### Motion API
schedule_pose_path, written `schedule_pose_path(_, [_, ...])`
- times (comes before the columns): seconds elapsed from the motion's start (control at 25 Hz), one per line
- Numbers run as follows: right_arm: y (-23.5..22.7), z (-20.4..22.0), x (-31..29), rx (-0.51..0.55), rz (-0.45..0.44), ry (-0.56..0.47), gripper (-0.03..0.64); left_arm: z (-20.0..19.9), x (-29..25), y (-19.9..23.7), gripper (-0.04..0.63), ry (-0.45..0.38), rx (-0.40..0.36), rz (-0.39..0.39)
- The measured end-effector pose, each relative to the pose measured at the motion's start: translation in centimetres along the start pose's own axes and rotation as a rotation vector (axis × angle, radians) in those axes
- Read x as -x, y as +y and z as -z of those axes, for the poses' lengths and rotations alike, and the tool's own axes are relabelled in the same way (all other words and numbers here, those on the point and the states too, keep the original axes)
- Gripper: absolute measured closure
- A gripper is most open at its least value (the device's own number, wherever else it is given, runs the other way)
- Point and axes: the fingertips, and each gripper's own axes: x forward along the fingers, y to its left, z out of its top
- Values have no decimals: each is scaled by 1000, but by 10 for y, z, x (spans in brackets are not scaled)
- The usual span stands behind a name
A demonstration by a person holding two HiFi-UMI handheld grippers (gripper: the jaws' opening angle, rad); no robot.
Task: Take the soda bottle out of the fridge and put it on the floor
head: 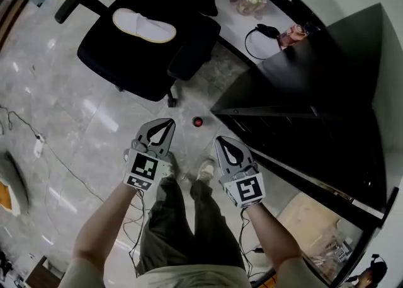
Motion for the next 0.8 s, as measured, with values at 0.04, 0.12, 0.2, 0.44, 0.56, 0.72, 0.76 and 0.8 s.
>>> schedule_pose_path(0.04, [1, -13, 5, -6, 0, -6, 620, -13, 6, 0, 589, -8, -1, -2])
schedule_pose_path(0.12, [2, -38, 16, -14, 3, -22, 620, -38, 19, 0, 589, -28, 3, -4])
schedule_pose_path(0.2, [1, -66, 28, -20, 12, -35, 620, -64, 31, 0, 589, -50, 11, -10])
schedule_pose_path(0.44, [-2, -152, 70, -13, 58, -94, 620, -146, 78, 7, 589, -114, 2, -57])
schedule_pose_path(0.56, [-3, -194, 87, 1, 80, -129, 620, -184, 103, 13, 589, -146, -27, -69])
schedule_pose_path(0.72, [-2, -244, 110, 1, 97, -166, 621, -232, 136, 18, 589, -189, -56, -82])
schedule_pose_path(0.76, [-2, -257, 116, -2, 99, -176, 620, -243, 144, 19, 589, -197, -57, -88])
schedule_pose_path(0.8, [-1, -270, 122, -5, 102, -187, 620, -255, 153, 19, 589, -207, -56, -93])
